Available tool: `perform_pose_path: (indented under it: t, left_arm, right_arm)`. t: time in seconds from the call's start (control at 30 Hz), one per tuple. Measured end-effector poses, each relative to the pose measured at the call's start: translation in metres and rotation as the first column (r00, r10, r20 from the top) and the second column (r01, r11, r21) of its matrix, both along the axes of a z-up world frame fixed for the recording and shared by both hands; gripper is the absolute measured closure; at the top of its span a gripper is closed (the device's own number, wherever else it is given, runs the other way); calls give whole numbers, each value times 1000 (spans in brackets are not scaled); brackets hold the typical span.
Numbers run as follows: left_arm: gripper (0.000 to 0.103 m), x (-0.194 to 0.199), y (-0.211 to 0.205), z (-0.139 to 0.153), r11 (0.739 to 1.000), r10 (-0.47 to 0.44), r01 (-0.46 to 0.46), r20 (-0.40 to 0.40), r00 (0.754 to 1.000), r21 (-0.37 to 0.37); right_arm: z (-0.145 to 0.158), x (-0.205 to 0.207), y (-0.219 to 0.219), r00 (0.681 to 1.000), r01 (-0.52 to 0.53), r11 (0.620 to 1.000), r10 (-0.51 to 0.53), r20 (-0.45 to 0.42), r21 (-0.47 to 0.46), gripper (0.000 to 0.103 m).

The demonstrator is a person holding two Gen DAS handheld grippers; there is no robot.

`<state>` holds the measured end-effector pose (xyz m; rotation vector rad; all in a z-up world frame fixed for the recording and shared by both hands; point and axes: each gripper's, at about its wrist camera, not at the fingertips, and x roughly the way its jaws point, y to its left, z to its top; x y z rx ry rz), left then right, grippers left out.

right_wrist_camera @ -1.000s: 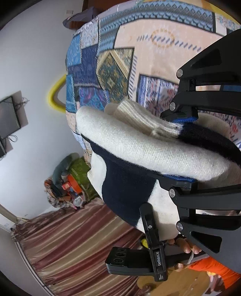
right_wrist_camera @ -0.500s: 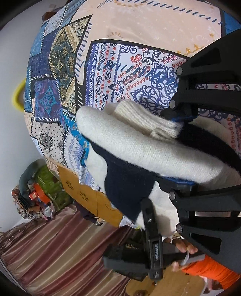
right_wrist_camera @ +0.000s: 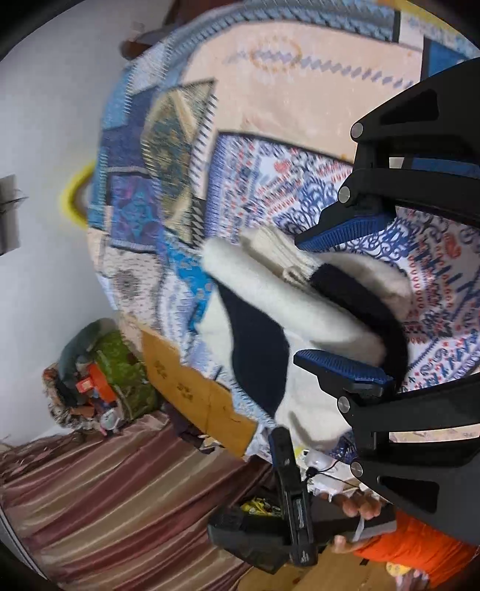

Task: Fold small clothes

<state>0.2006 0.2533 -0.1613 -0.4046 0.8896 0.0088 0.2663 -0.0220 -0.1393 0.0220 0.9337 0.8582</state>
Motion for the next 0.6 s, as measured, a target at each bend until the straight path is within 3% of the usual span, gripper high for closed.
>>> perform_pose_path:
  t: [0.13,0.27,0.43,0.6]
  left_arm:
    - [25,-29,-21,53,996,0,-11,119,993,90]
    - [25,-64,-48,106,984,-4,-41,252,968,174]
    - [25,-117,-82,156,963,-11,-99,408,913,250]
    - [25,-160,-112,181,931,-21,-172,518,855,321]
  right_arm:
    - [38,-21,-17,995,12,999,-16,101,47,51]
    - [79,-48,-31,977,9,994,-33,213,111,51]
    - [128,-96,-49,929,-15,982,-56,365,189,51]
    - [153,-136,-59,878,-32,971,-87,471,238,51]
